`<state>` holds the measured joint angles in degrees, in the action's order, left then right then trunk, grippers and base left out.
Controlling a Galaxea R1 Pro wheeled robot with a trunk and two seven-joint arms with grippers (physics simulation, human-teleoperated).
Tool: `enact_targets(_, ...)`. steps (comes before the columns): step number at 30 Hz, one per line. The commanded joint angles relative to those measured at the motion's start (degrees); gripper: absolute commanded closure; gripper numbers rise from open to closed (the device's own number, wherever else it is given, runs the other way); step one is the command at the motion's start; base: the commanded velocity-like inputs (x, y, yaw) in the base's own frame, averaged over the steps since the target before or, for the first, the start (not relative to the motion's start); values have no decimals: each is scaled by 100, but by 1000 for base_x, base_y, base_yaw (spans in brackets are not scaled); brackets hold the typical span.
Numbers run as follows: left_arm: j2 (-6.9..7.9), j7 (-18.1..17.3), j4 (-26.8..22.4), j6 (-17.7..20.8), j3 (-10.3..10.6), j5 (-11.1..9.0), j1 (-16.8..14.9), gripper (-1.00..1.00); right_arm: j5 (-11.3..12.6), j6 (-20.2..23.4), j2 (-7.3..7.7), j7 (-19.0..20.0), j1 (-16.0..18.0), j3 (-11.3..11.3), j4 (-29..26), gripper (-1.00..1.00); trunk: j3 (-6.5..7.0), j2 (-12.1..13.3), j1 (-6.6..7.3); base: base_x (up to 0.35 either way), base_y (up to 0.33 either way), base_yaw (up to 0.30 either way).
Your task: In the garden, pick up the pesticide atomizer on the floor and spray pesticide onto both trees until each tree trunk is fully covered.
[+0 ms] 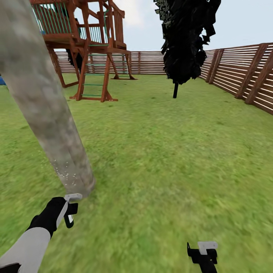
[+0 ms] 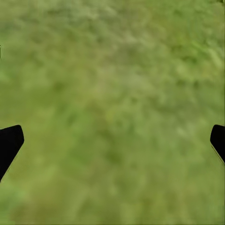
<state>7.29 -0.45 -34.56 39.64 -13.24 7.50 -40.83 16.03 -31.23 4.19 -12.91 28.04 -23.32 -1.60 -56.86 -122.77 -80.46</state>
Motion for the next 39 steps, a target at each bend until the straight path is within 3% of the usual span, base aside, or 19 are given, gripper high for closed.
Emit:
enact_targets(1, 2, -20, -11, 26, -24, 45, -4, 100, 41, -6, -2, -18, 0, -50, -4, -100, -5, -2, -1, 208, -225, 276)
enact_targets(7, -31, -68, -108, 153, -2, 24, -119, 100, 41, -6, 3, -18, 0, -50, -7, -100, -5, -2, -1, 135, -86, 276)
enact_targets(9, -70, -69, -96, 354, -1, 22, -333, 100, 41, -6, 3, -18, 0, -50, -7, -100, -5, -2, -1, 4, -1, 276)
enact_targets(11, -92, -95, -108, 933, 10, 25, -626, 100, 41, -6, 3, -18, 0, -50, -7, -100, -5, -2, -1, 1, 0, 276)
enact_targets(16, -89, -138, -113, 1196, 14, 24, -1176, 100, 41, -6, 9, -18, 0, -47, -7, -100, -5, -2, -1, 0, 0, 254)
enact_targets(24, -20, -138, -124, 1247, 23, 32, -1245, 100, 41, -6, 11, -18, 0, -48, -7, -100, -5, -2, -1, 49, -44, 127)
enact_targets(39, -20, -131, -550, 1452, 21, 52, -1303, 100, 32, -6, 13, -18, 0, -50, -7, -100, -5, -2, -1, 25, -259, 48)
